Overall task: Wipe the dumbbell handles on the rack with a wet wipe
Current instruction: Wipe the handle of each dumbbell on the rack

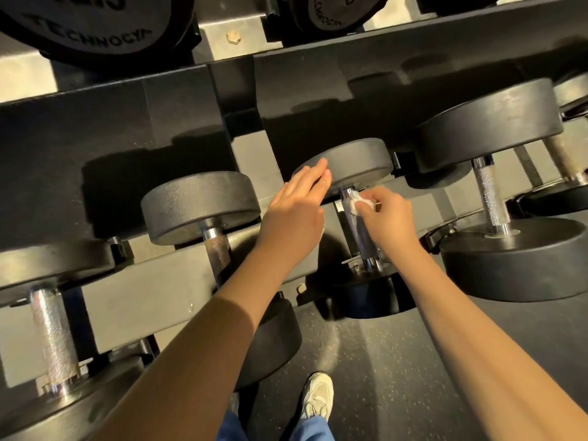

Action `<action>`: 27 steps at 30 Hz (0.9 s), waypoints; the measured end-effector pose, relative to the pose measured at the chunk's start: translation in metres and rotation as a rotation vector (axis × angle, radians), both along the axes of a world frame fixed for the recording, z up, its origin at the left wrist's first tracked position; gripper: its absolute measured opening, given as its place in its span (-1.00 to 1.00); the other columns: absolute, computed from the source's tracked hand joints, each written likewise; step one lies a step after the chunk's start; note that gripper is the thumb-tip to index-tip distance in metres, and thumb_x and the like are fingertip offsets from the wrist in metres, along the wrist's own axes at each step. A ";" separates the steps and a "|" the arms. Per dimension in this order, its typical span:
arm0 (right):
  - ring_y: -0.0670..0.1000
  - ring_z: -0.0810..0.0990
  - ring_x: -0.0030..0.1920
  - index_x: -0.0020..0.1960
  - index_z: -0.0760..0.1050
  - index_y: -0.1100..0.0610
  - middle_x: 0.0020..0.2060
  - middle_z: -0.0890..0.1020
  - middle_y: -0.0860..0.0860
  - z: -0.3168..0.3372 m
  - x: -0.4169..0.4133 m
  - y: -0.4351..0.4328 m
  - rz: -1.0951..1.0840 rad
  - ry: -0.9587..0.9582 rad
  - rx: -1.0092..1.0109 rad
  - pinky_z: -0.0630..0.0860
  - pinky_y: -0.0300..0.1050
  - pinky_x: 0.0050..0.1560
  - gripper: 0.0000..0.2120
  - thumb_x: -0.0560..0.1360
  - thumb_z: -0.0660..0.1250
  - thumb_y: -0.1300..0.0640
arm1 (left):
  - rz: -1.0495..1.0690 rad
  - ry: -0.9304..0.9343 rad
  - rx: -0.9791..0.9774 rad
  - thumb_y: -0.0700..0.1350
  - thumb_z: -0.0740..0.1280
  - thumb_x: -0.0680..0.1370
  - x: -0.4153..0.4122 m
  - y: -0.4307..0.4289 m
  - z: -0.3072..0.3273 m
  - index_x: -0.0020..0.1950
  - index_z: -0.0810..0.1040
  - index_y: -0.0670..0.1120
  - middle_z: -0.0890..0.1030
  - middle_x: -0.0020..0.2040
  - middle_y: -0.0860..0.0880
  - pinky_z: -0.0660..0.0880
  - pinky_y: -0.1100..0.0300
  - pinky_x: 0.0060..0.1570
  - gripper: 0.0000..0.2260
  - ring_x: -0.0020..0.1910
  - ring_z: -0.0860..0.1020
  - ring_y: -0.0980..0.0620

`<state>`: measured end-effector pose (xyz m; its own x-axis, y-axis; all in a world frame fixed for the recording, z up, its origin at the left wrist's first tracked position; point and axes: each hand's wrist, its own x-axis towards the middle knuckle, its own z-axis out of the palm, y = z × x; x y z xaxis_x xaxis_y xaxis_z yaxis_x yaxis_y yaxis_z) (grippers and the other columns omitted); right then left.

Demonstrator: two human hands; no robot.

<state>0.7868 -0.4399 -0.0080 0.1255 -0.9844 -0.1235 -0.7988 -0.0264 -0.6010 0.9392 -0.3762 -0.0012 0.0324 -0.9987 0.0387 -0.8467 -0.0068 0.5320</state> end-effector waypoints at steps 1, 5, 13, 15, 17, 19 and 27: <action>-0.03 0.45 -0.14 0.08 0.58 0.22 -0.13 0.56 0.03 0.000 -0.002 0.003 -0.003 -0.003 0.009 0.22 -0.35 -0.23 -0.82 0.52 0.33 0.19 | 0.001 0.000 0.001 -0.27 0.22 0.59 0.000 0.000 0.000 0.55 0.14 -0.07 0.10 0.57 0.04 0.09 0.08 0.48 -0.45 0.54 0.05 0.04; 0.01 0.49 -0.17 -0.05 0.60 0.24 -0.21 0.53 0.04 0.008 -0.020 0.010 0.123 0.171 0.131 0.29 -0.26 -0.19 -0.91 0.47 0.37 0.24 | 0.010 -0.001 0.006 -0.26 0.22 0.60 -0.001 -0.001 0.001 0.56 0.12 -0.06 0.08 0.57 0.05 0.09 0.08 0.48 -0.44 0.54 0.03 0.05; -0.17 0.44 -0.27 -0.01 0.57 0.16 -0.22 0.55 -0.05 -0.005 0.003 -0.004 -0.073 -0.135 -0.036 0.31 -0.42 -0.35 -0.89 0.50 0.36 0.15 | 0.011 -0.022 -0.037 -0.28 0.25 0.57 -0.002 0.000 -0.002 0.53 0.20 -0.09 0.18 0.55 0.01 0.18 0.06 0.46 -0.46 0.53 0.12 0.01; -0.21 0.42 -0.30 -0.06 0.56 0.13 -0.29 0.50 -0.10 -0.008 0.001 0.000 -0.071 -0.123 -0.028 0.28 -0.44 -0.39 -0.91 0.50 0.36 0.11 | 0.017 -0.022 -0.046 -0.29 0.26 0.57 -0.002 0.000 -0.003 0.53 0.21 -0.10 0.19 0.54 0.00 0.19 0.04 0.44 -0.46 0.53 0.13 0.00; -0.19 0.42 -0.30 -0.09 0.54 0.11 -0.31 0.49 -0.10 -0.004 -0.009 0.003 0.018 -0.039 0.006 0.25 -0.41 -0.38 -0.92 0.50 0.37 0.10 | 0.023 -0.021 -0.048 -0.30 0.26 0.56 -0.003 -0.001 -0.003 0.53 0.21 -0.11 0.19 0.54 -0.01 0.20 0.04 0.43 -0.46 0.53 0.14 -0.02; -0.10 0.49 -0.26 -0.11 0.53 0.12 -0.26 0.54 -0.04 -0.001 -0.019 0.004 0.132 0.076 0.086 0.34 -0.27 -0.33 -0.90 0.49 0.37 0.09 | 0.022 -0.007 -0.045 -0.31 0.26 0.57 -0.004 0.000 -0.003 0.53 0.21 -0.11 0.19 0.55 -0.01 0.20 0.04 0.44 -0.46 0.53 0.13 -0.02; 0.00 0.53 -0.16 -0.07 0.55 0.09 -0.22 0.57 -0.03 -0.004 -0.026 0.002 0.117 -0.044 0.131 0.34 -0.14 -0.26 -0.88 0.47 0.39 0.06 | 0.030 0.004 -0.060 -0.33 0.23 0.57 -0.005 0.002 -0.003 0.52 0.22 -0.11 0.20 0.54 -0.01 0.23 0.05 0.41 -0.47 0.52 0.14 -0.03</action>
<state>0.7609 -0.4376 -0.0116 0.2464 -0.9385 -0.2420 -0.7676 -0.0365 -0.6399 0.9341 -0.3740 -0.0046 0.0626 -0.9931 0.0987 -0.8444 0.0000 0.5357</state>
